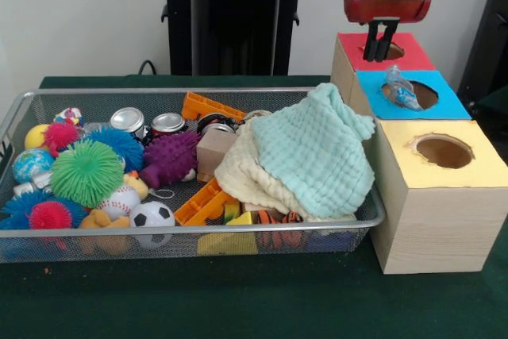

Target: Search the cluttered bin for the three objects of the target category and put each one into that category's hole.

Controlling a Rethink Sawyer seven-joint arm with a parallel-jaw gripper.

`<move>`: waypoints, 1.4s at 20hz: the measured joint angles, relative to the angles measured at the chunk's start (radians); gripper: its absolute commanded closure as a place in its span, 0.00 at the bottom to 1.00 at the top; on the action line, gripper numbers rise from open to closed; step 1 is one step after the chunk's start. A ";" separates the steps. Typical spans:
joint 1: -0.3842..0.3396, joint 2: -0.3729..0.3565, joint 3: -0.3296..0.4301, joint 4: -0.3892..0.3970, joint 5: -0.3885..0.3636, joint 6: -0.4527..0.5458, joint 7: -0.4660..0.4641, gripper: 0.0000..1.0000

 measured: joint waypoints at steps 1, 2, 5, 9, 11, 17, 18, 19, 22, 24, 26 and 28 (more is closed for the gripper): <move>0.005 -0.004 -0.001 -0.006 0.000 0.006 0.000 1.00; 0.009 -0.008 0.000 -0.012 0.000 0.006 0.000 1.00; 0.011 -0.008 0.001 -0.022 0.006 0.005 0.000 1.00; 0.010 0.001 0.008 -0.025 0.023 -0.009 0.000 1.00; 0.009 0.012 0.015 -0.025 0.030 -0.034 0.000 1.00; -0.011 0.055 0.045 -0.023 0.042 -0.142 0.000 1.00; -0.017 0.060 0.050 -0.022 0.044 -0.154 0.000 1.00; -0.027 0.068 0.056 -0.019 0.050 -0.167 0.000 1.00; -0.048 0.076 0.070 -0.017 0.067 -0.174 0.000 1.00; -0.050 0.076 0.072 -0.016 0.073 -0.168 0.000 1.00; -0.049 0.075 0.072 -0.016 0.073 -0.166 0.000 1.00; -0.048 0.075 0.071 -0.016 0.073 -0.164 0.000 1.00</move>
